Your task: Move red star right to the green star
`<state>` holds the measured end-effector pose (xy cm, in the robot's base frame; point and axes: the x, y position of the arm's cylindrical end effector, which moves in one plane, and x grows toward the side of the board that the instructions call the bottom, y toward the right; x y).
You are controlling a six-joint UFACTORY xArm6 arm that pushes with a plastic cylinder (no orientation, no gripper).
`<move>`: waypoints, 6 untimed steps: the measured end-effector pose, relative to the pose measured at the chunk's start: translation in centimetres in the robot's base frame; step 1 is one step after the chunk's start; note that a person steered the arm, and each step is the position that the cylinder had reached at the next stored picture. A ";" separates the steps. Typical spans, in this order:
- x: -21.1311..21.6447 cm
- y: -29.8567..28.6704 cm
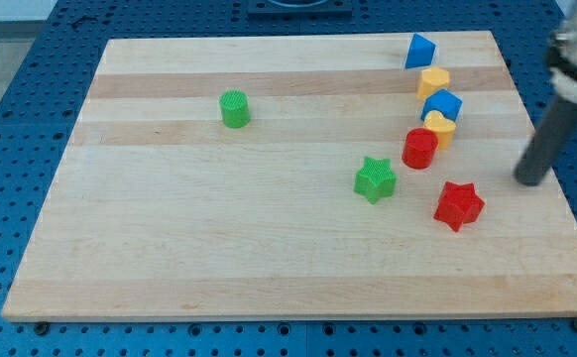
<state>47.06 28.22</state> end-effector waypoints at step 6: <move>6.4 -12.4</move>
<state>53.41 15.84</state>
